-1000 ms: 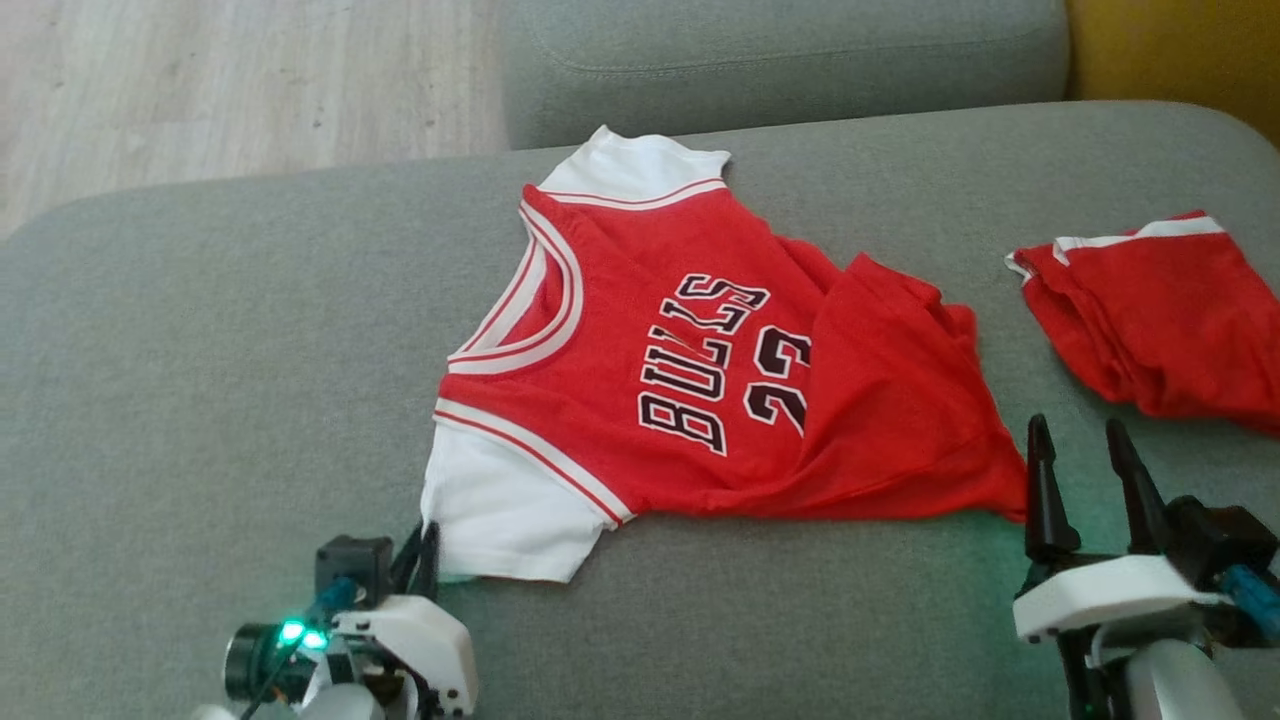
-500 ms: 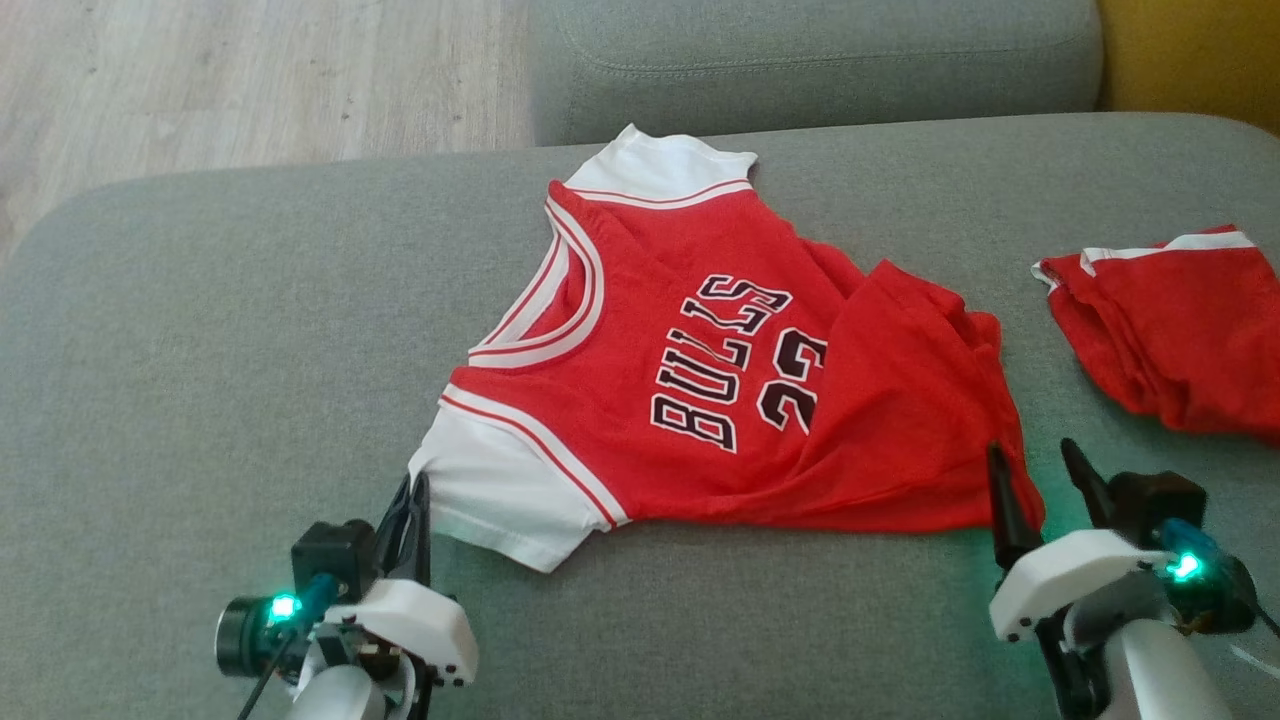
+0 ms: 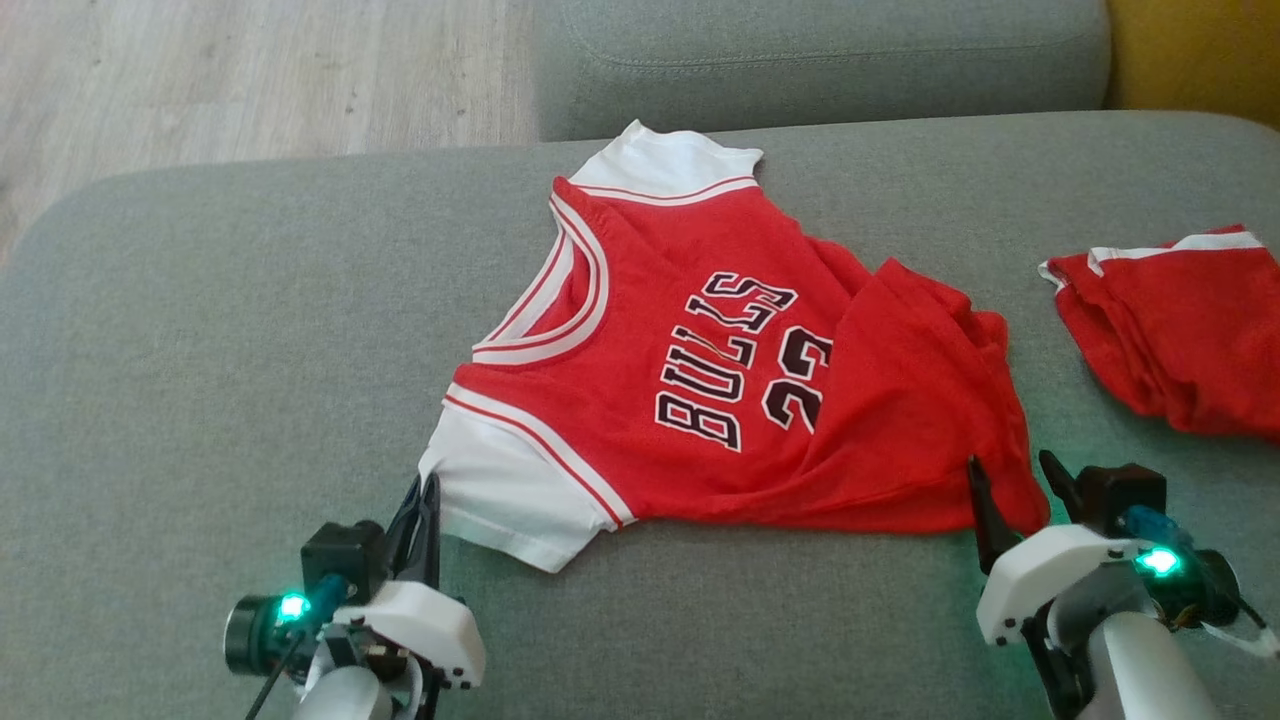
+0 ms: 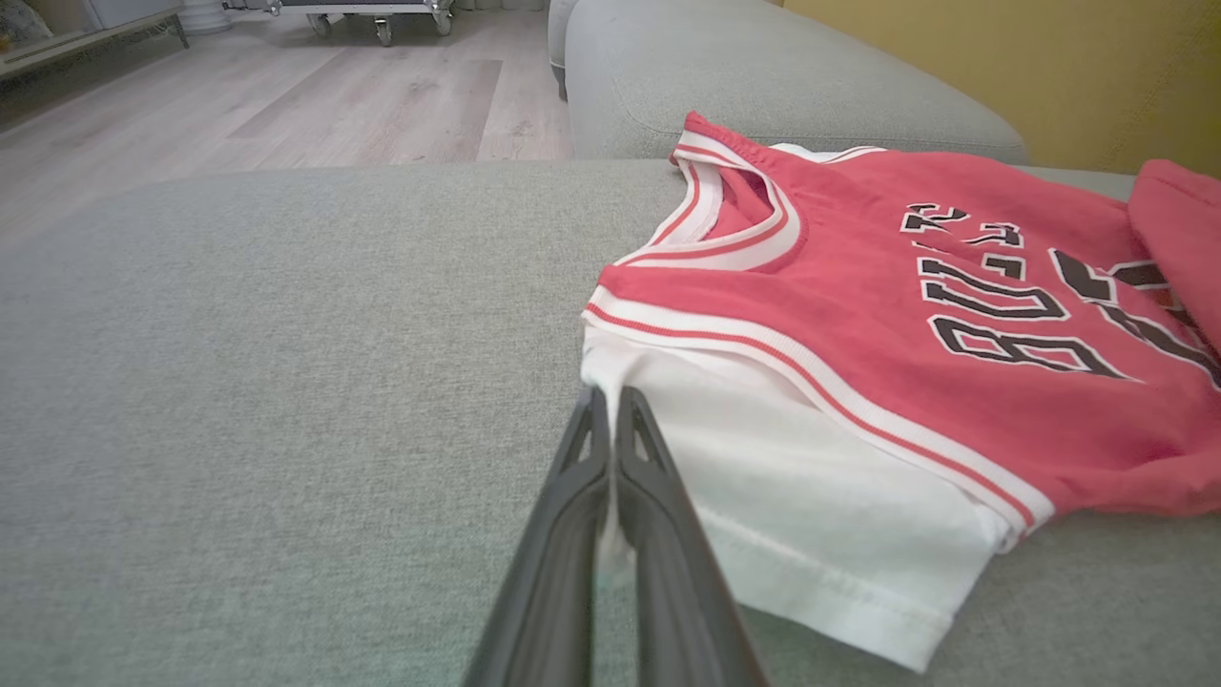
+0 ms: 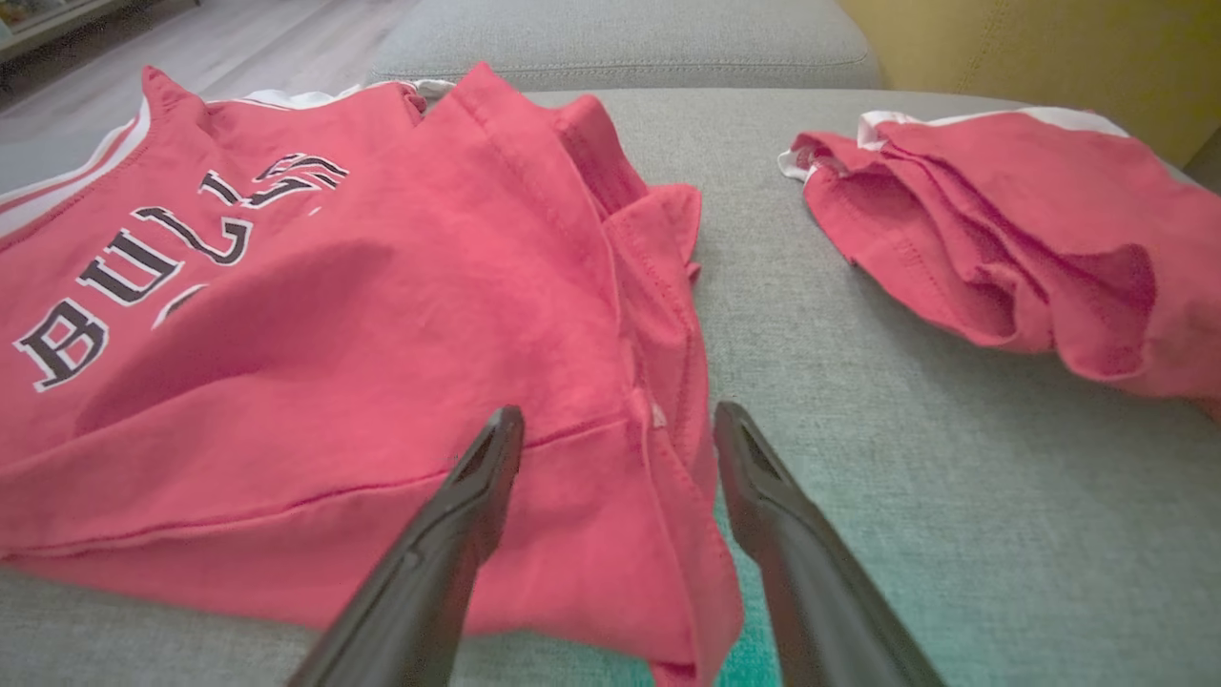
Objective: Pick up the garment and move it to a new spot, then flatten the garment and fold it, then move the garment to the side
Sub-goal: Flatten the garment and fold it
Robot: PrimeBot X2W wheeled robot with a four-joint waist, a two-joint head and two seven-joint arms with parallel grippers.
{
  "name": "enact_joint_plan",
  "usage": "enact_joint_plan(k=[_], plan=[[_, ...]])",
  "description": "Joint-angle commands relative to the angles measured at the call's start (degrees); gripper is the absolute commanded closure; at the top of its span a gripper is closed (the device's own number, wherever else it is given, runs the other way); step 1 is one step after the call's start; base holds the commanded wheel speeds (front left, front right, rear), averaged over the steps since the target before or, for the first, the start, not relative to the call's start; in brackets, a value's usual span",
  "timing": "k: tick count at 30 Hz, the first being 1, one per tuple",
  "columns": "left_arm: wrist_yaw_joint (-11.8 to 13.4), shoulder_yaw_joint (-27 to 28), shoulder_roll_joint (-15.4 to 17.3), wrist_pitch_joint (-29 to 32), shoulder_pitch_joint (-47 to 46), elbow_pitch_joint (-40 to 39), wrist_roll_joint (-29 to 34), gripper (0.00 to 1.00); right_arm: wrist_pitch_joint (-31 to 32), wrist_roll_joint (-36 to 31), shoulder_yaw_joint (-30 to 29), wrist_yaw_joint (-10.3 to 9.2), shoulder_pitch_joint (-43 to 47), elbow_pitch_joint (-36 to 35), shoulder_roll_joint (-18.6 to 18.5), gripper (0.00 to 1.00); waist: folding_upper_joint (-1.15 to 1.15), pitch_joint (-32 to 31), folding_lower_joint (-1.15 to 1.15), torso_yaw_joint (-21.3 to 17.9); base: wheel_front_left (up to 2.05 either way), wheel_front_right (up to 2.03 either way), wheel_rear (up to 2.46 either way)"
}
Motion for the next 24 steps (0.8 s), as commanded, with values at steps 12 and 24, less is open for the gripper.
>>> enact_joint_plan(k=[12, 24], plan=[[-0.2, 0.9, 1.1, -1.1, -3.0, -2.5, -0.5, 1.0, 0.0, -1.1, 0.9, -0.04, -5.6, 2.3, -0.3, 0.0, 0.0, 1.1, 0.0, 0.7, 0.0, 0.0, 0.0], [0.4, 0.9, 1.9, -1.5, -2.6, -2.1, -1.1, 1.0, -1.3, 0.6, 1.5, -0.04, -5.2, 2.5, -0.3, 1.0, 0.0, -0.1, 0.0, 0.1, 0.0, 0.0, 0.0]])
